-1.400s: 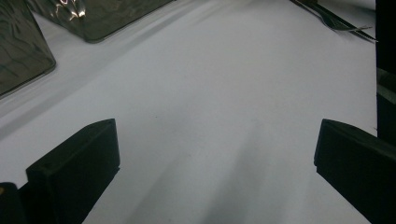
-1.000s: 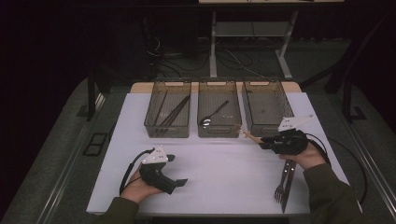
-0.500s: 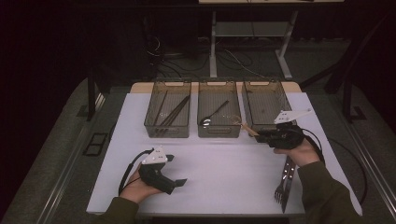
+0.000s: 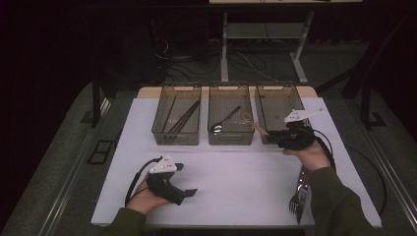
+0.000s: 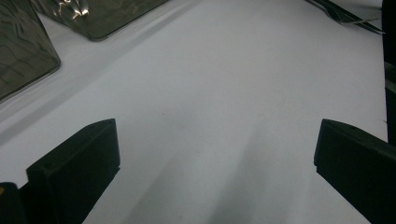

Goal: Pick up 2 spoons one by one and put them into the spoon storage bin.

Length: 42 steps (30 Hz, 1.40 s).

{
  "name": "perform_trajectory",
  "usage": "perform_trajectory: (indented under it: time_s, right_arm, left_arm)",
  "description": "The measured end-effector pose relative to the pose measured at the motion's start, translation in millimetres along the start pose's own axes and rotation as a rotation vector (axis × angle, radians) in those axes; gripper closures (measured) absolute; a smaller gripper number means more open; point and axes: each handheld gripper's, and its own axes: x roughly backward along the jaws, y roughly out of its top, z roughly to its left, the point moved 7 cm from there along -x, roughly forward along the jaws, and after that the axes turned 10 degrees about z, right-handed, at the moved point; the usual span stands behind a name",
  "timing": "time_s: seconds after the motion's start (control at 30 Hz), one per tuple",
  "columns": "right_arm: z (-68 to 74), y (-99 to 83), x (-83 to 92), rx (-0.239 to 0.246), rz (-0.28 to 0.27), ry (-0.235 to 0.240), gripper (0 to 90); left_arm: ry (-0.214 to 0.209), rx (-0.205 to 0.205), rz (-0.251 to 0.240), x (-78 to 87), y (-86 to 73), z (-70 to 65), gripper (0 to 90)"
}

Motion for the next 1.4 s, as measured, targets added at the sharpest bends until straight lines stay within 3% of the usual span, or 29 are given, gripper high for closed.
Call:
perform_trajectory:
  time_s: [0.83, 1.27, 1.33, 1.4]
  right_arm:
    - [-7.6, 62.8, -46.6, -0.048, 0.044, -0.035, 73.5]
    - [-11.4, 67.0, -77.0, -0.081, 0.134, -0.058, 72.8]
    - [-10.9, 67.7, -80.4, -0.074, 0.128, -0.059, 70.1]
    - [-11.0, 69.4, -81.9, -0.072, 0.113, -0.069, 56.0]
  left_arm:
    - [-0.009, 0.001, -0.015, -0.5, 1.8, -2.8, 0.0]
    - [-0.015, -0.005, -0.016, 0.2, 2.3, -4.3, 0.0]
    - [-0.013, -0.009, -0.017, 0.2, 2.3, -4.2, 0.0]
    - [-0.013, -0.010, -0.017, 0.2, 2.4, -4.2, 0.0]
